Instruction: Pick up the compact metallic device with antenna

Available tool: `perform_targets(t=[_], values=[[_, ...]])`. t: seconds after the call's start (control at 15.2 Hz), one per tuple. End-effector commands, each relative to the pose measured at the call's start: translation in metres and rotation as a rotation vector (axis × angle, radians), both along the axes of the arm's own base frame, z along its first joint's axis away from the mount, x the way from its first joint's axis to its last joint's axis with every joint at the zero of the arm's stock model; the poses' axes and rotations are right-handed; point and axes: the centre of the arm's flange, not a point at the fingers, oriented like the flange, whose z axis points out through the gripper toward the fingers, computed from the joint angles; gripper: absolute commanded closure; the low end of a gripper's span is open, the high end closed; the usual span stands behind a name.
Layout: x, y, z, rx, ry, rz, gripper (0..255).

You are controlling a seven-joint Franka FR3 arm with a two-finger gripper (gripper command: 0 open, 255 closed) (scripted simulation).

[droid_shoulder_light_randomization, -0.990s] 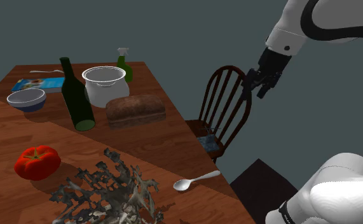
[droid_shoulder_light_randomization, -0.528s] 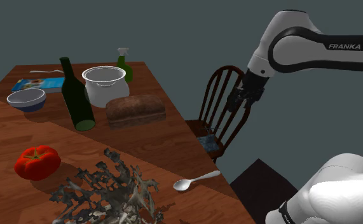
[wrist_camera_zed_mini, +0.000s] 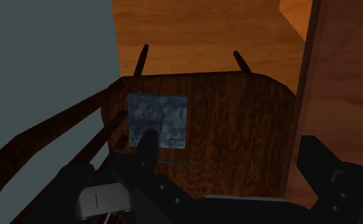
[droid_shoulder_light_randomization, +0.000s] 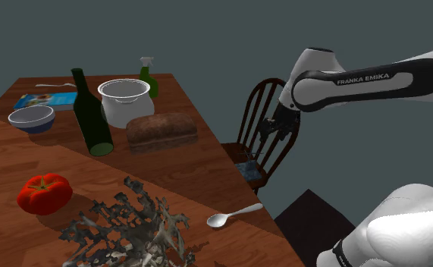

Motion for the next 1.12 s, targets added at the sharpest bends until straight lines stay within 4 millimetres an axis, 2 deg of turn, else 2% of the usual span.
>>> perform_targets(t=[0.0, 1.06], values=[[0.013, -0.006, -0.023, -0.005, -0.005, -0.017, 0], [0.098, -0.074, -0.199, -0.044, -0.023, -0.148, 0]])
